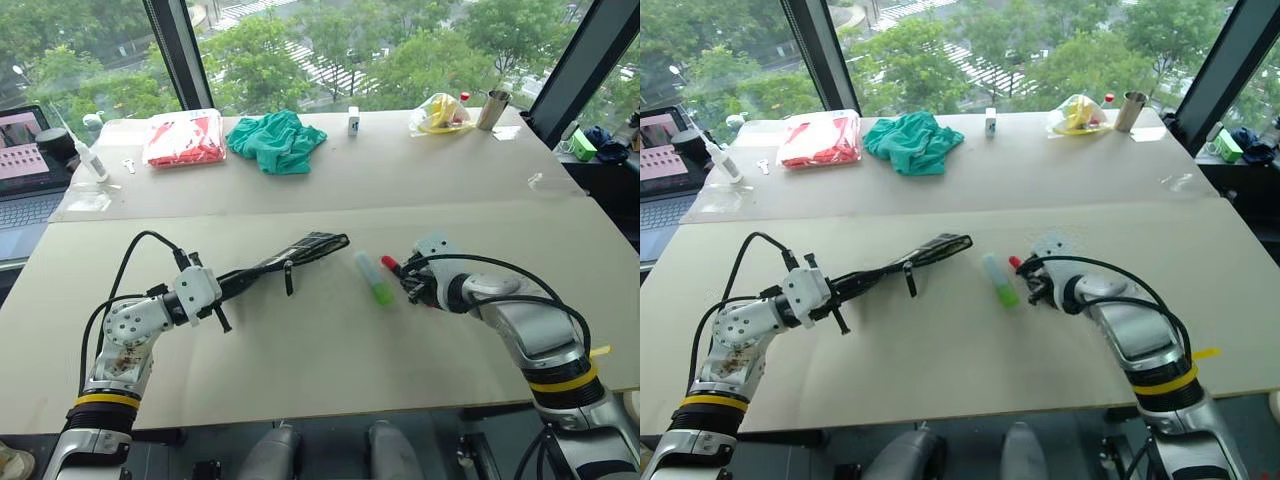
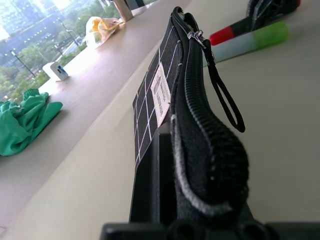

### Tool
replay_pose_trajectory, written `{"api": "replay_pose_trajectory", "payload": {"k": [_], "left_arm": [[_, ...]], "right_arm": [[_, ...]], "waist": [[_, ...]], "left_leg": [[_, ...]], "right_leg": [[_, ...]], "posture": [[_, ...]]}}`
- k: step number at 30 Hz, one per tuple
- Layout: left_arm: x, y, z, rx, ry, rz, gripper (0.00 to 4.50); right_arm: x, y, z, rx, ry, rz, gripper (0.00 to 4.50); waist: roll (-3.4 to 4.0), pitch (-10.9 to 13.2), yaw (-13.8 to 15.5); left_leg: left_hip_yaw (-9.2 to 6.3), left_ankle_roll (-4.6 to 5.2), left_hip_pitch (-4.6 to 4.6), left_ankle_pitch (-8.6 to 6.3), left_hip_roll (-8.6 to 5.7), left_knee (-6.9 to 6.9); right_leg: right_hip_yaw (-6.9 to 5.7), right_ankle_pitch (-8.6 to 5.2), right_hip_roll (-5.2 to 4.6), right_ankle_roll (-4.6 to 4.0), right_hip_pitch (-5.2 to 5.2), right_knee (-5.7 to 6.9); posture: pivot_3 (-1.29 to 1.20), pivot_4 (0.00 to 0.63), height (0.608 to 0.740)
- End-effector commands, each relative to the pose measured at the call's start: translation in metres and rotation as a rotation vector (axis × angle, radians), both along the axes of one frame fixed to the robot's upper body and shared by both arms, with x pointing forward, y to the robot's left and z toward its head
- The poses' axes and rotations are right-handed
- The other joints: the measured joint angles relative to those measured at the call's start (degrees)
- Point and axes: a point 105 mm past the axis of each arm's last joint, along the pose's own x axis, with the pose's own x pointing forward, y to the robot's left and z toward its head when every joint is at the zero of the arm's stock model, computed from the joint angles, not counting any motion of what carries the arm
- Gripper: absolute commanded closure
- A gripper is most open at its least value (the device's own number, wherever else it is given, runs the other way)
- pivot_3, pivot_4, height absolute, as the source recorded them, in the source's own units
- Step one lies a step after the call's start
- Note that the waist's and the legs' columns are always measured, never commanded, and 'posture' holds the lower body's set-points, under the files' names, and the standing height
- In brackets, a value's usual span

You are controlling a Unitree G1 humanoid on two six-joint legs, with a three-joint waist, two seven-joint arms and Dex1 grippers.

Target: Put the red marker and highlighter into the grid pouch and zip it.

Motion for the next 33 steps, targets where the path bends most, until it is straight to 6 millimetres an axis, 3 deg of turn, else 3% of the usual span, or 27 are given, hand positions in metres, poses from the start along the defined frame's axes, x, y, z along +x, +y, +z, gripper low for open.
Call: {"api": "replay_pose_trajectory", "payload": {"k": [1, 4, 9, 15, 33], "left_arm": [[0.001, -0.001, 0.01, -0.008, -0.037, -0.01, 4.5], [0.001, -0.004, 0.01, -0.014, -0.037, -0.017, 4.5], [0.002, -0.009, 0.01, -0.023, -0.037, -0.026, 4.5], [0.001, -0.013, 0.009, -0.032, -0.038, -0.031, 4.5], [-0.002, -0.02, 0.003, -0.017, -0.031, -0.049, 4.5]], "right_arm": [[-0.02, 0.047, 0.083, -0.026, -0.35, 0.373, 4.01], [-0.044, 0.073, 0.095, -0.097, -0.387, 0.601, 4.01], [-0.07, 0.091, 0.07, -0.264, -0.357, 0.85, 4.01], [-0.049, 0.08, 0.053, -0.456, -0.392, 0.857, 4.01], [-0.019, 0.073, 0.056, -0.592, -0.439, 0.818, 4.01]], "waist": [[0.01, 0.01, -0.1], [0.01, 0.01, -0.27], [0.0, 0.01, 0.01], [-0.01, 0.01, 0.12], [0.0, 0.01, 0.04]], "left_leg": [[0.0, -0.18, -0.02, 0.11, 0.01, -0.02], [0.0, -0.29, 0.01, 0.16, 0.12, -0.08], [0.0, -0.21, -0.01, 0.11, 0.08, 0.03], [0.01, -0.21, 0.0, 0.12, 0.06, 0.04], [0.02, -0.26, 0.0, 0.15, 0.08, 0.0]], "right_leg": [[0.0, 0.0, 0.0, 0.0, -0.03, -0.01], [-0.07, 0.0, 0.06, 0.0, -0.01, -0.03], [-0.09, 0.0, 0.03, 0.01, 0.09, -0.1], [-0.1, 0.0, 0.02, 0.01, 0.08, -0.08], [-0.09, 0.0, 0.03, 0.0, 0.02, -0.05]], "posture": [[0.0, 0.15, 0.74], [0.0, 0.15, 0.74], [0.0, 0.15, 0.74], [0.0, 0.15, 0.74], [0.0, 0.15, 0.74]]}}
